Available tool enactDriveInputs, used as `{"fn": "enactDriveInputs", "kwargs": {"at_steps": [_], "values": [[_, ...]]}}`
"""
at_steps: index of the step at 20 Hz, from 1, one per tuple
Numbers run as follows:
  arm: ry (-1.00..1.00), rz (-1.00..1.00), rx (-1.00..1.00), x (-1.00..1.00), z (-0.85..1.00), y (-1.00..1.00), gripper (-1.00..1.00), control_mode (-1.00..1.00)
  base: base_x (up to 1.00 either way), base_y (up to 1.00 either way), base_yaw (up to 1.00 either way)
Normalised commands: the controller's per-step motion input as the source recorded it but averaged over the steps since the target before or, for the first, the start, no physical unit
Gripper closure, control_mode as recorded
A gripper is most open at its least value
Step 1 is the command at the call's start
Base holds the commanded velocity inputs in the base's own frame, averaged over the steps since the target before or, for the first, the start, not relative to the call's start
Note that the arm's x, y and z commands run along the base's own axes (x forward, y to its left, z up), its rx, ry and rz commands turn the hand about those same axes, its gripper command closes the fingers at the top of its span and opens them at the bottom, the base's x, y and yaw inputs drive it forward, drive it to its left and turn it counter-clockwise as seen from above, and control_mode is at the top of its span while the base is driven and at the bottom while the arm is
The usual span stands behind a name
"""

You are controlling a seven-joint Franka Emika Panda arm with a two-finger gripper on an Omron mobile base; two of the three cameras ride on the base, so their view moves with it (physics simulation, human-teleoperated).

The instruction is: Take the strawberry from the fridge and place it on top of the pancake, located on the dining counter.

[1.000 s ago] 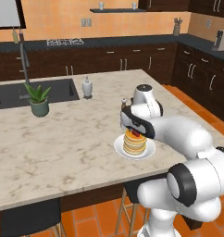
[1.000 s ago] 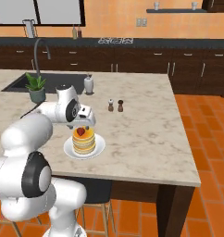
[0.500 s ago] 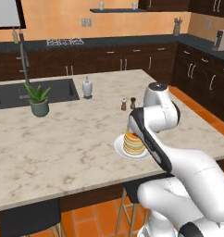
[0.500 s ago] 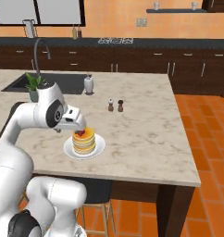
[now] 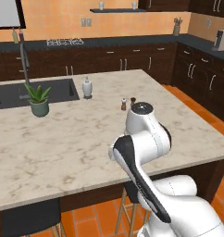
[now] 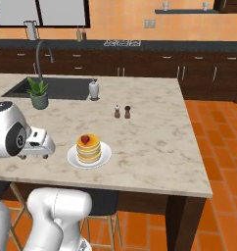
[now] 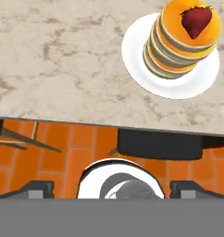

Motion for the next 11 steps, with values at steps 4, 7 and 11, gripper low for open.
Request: {"fn": "enactDriveInputs", "kwargs": {"at_steps": [4, 7, 11], "values": [[0.22, 0.20, -0.15, -0.14, -0.72, 0.72, -1.00, -1.00, 0.00, 0.00, 0.00], [0.12, 0.06, -0.08, 0.00, -0.59, 0.10, -1.00, -1.00, 0.00, 0.00, 0.00], [0.32, -0.02, -0.09, 0.00, -0.14, 0.00, -1.00, -1.00, 0.00, 0.00, 0.00]]}}
